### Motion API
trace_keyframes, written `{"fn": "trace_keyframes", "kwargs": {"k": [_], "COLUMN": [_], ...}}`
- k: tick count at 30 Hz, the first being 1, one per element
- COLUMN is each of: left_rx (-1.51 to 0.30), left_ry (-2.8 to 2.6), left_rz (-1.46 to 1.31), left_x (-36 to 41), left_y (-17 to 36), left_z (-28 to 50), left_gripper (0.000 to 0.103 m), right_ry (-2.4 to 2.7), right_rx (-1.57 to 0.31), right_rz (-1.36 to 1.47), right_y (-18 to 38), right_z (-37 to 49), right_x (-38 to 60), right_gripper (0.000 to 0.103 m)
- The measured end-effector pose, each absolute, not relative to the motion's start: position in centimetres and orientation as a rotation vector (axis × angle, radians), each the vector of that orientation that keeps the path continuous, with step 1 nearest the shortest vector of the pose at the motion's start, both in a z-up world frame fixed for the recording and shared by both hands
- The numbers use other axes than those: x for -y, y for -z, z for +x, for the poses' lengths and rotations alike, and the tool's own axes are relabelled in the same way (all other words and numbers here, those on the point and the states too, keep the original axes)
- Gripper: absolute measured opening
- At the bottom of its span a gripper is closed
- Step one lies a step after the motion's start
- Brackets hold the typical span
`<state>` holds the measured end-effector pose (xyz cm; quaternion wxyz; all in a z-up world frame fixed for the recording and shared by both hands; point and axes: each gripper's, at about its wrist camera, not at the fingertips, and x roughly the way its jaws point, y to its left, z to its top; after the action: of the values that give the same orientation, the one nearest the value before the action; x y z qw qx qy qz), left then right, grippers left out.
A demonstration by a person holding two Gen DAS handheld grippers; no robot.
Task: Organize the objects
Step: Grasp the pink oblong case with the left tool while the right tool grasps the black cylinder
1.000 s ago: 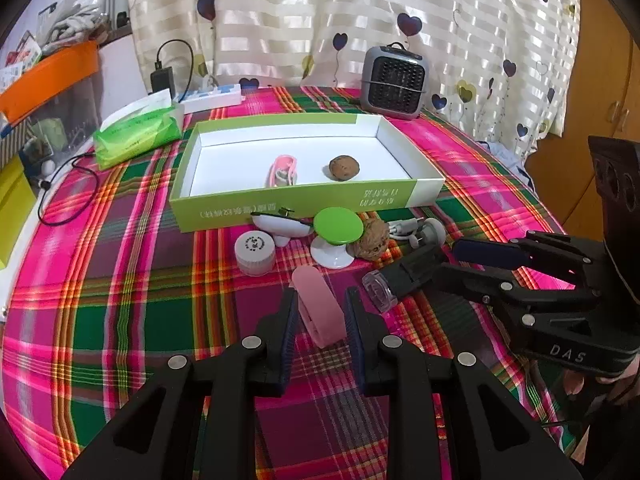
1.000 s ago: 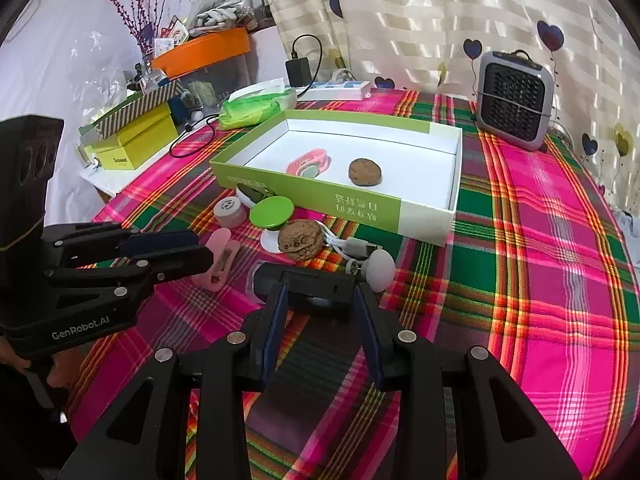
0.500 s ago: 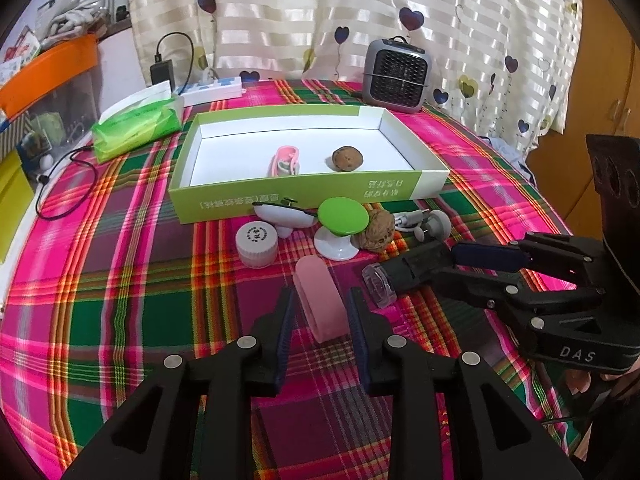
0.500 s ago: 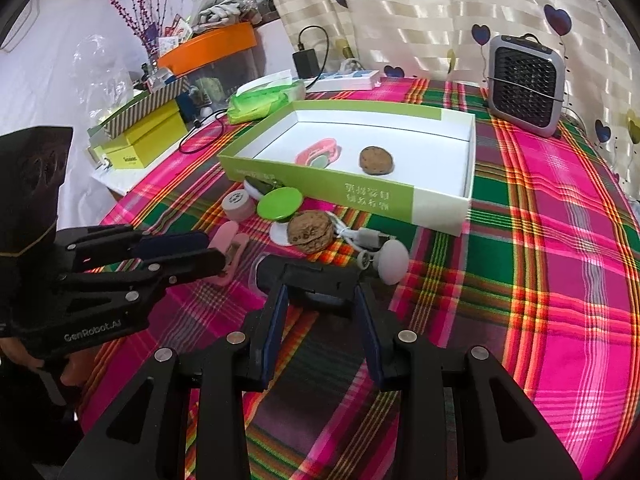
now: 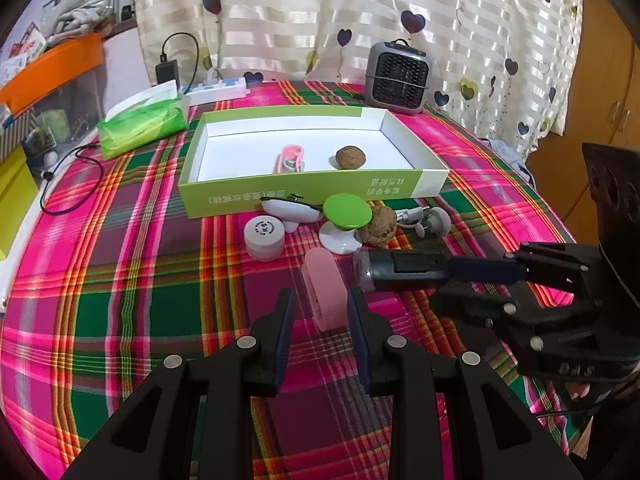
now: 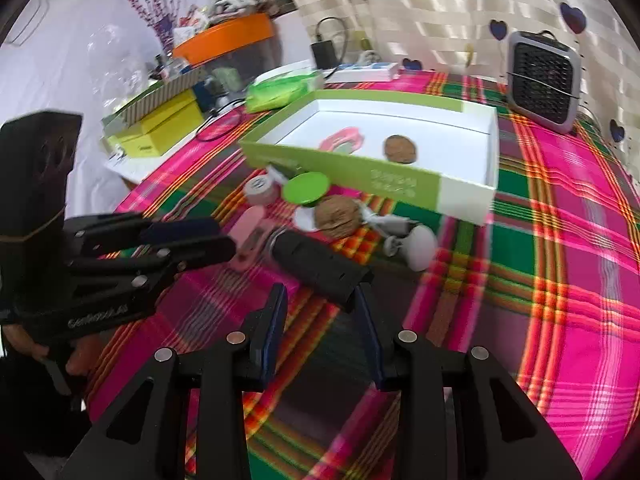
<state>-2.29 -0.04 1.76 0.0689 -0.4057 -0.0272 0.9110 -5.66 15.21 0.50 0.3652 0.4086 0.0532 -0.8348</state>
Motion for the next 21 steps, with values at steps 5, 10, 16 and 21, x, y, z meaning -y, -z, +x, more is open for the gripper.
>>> {"fn": "trace_keyframes", "kwargs": {"k": [5, 10, 16, 21], "left_rx": [0.093, 0.091, 0.081, 0.078], "left_ry": [-2.745, -2.729, -2.704, -2.697], "left_rz": [-1.219, -1.216, -1.219, -1.245], "left_x": [0.5, 0.6, 0.0, -0.1], "left_y": [-1.9, -1.9, -1.6, -1.1], "left_z": [-1.9, -1.8, -2.4, -3.0], "left_gripper": [0.026, 0.026, 0.027, 0.028], "right_ry": [2.156, 2.185, 2.139, 2.092], "right_rx": [-0.182, -0.233, -0.325, -0.396], "right_rz": [1.005, 1.0, 1.006, 0.998], "right_y": [-0.9, -1.1, -0.6, -0.2], "right_z": [-5.1, -6.3, -7.7, -7.9], "right_x": [-15.1, -15.0, -13.7, -12.6], "right_gripper": [0.036, 0.036, 0.036, 0.036]}}
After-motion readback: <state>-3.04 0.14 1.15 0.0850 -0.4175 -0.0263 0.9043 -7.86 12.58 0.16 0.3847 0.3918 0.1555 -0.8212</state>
